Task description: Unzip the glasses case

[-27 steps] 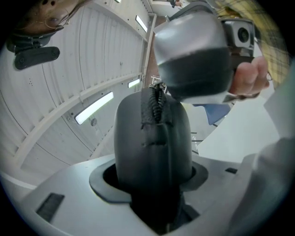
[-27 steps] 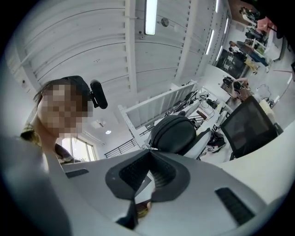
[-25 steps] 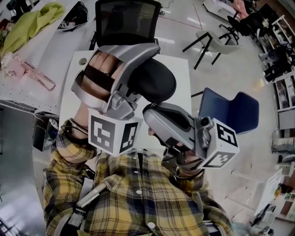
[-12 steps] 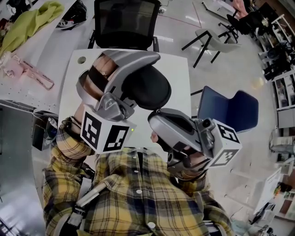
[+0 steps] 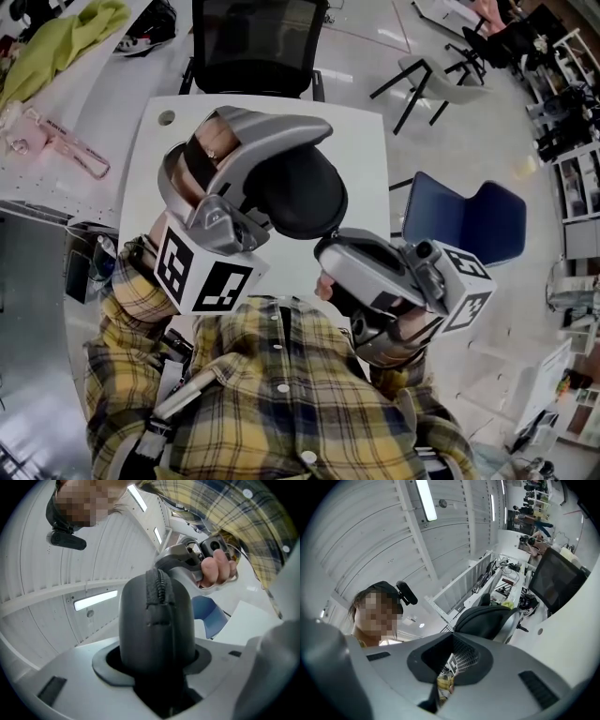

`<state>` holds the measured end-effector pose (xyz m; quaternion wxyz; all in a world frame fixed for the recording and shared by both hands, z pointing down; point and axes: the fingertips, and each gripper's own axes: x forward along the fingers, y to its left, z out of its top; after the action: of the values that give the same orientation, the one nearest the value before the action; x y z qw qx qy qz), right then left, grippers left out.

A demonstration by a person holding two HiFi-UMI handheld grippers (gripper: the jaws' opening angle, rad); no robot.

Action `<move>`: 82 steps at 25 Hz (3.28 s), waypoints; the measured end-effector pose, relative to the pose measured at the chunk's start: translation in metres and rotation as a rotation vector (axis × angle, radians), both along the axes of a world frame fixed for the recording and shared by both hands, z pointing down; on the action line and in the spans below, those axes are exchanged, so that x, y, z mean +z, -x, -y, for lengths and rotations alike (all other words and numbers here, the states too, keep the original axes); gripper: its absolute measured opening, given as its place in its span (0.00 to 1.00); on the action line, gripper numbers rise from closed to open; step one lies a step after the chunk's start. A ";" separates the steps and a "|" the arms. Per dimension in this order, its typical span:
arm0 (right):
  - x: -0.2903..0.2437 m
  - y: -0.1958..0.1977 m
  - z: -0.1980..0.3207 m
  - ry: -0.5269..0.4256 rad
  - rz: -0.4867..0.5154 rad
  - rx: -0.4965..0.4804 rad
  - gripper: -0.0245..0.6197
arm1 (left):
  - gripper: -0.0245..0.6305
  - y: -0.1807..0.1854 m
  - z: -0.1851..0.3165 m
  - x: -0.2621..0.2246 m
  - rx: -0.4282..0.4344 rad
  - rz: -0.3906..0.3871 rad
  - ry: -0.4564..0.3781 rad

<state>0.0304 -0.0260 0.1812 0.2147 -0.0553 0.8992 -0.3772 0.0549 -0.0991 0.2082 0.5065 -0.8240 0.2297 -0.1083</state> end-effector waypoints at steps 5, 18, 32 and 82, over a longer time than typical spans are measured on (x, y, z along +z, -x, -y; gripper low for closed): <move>0.001 -0.005 -0.001 0.039 0.028 -0.033 0.04 | 0.41 0.001 -0.004 0.002 0.014 0.009 0.002; 0.015 -0.017 0.006 -0.112 -0.193 0.133 0.04 | 0.41 0.002 0.003 0.023 -0.046 0.229 0.083; 0.005 -0.021 0.013 -0.482 -0.573 0.431 0.04 | 0.41 0.005 0.002 0.024 -0.057 0.293 0.116; 0.012 -0.015 0.007 -0.357 -0.509 0.322 0.04 | 0.41 0.007 -0.021 0.024 0.055 0.241 0.151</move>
<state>0.0449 -0.0332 0.1933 0.0464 -0.2503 0.9554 -0.1495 0.0480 -0.0784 0.2321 0.4699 -0.8467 0.1358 -0.2093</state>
